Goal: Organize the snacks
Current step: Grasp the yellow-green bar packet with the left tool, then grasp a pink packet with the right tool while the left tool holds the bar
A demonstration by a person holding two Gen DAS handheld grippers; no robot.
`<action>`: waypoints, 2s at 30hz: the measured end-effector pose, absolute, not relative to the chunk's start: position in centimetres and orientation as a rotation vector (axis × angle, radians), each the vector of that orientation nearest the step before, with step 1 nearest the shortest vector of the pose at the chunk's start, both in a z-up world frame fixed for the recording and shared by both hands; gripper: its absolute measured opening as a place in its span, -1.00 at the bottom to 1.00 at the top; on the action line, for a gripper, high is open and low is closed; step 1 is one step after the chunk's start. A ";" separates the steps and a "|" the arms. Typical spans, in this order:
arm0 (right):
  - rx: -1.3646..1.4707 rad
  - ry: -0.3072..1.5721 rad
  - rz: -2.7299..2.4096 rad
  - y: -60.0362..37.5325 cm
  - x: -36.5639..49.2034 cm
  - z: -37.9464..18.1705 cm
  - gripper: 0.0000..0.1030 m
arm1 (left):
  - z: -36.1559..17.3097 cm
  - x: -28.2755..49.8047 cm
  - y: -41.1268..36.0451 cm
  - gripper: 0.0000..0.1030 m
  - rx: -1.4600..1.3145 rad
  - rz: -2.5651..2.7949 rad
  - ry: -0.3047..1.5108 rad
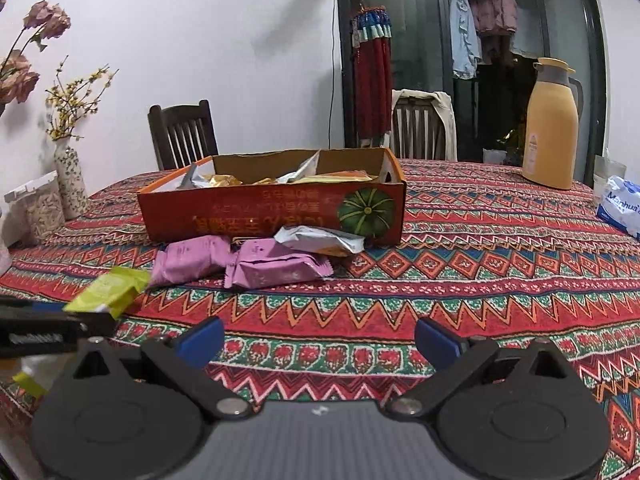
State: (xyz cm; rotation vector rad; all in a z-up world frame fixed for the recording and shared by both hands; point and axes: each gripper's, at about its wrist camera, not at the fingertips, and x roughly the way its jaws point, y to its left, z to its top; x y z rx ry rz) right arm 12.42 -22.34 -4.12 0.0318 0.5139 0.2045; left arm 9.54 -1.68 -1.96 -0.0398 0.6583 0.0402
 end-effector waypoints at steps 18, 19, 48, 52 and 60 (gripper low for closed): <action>0.023 0.638 0.237 -18.4 22.0 -3.0 0.97 | 0.9 14.1 1.1 -0.26 -0.103 0.000 0.592; 0.024 0.650 0.237 -18.0 22.7 -3.1 0.97 | 0.9 14.3 1.3 -0.26 -0.104 -0.001 0.593; -0.040 0.652 0.255 -16.0 23.5 -4.8 0.19 | -0.6 16.9 5.4 -0.26 -0.188 -0.011 0.635; -0.029 0.626 0.274 -16.2 22.0 -4.2 0.19 | -0.1 16.9 5.2 -0.26 -0.185 -0.014 0.625; 0.003 0.519 0.317 -16.9 19.8 -1.0 0.19 | 2.3 17.5 3.5 -0.26 -0.152 -0.034 0.580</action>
